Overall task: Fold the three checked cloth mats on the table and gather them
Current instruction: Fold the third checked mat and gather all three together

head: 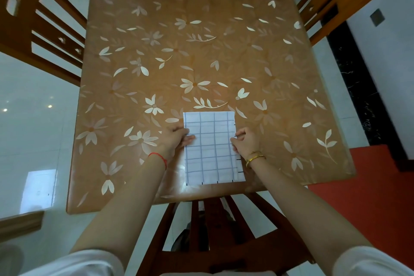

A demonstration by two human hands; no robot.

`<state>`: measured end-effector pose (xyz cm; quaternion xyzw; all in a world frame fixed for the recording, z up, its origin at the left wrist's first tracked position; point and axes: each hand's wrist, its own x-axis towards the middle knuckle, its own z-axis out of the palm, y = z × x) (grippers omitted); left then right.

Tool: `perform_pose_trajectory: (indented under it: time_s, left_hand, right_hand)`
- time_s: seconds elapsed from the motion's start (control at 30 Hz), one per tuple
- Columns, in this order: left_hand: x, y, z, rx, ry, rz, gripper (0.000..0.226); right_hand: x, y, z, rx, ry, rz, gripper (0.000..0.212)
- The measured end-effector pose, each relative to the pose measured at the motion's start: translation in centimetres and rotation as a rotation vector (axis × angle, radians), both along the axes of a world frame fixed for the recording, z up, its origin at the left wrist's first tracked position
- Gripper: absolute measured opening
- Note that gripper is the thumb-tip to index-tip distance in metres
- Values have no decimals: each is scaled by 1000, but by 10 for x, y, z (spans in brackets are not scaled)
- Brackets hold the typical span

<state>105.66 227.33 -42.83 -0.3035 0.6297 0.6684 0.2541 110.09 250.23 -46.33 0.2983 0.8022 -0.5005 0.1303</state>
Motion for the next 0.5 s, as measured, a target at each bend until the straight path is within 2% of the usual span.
perform_pose_trajectory:
  time_s: [0.13, 0.23, 0.37, 0.43, 0.5]
  left_hand:
    - [6, -1, -2, 50, 124, -31, 7]
    - [9, -5, -3, 65, 189, -84, 8]
    - [14, -13, -4, 169, 174, -106, 11]
    - [16, -18, -4, 182, 145, -129, 14]
    - [20, -22, -4, 154, 122, -143, 17]
  right_hand:
    - [2, 0, 6, -62, -3, -43, 35]
    - [1, 1, 17, -184, -23, -68, 46]
    - [-1, 5, 26, -416, -115, 14, 24]
    - [-1, 6, 28, -458, -141, 28, 11]
    - [0, 6, 28, -425, -115, 18, 19]
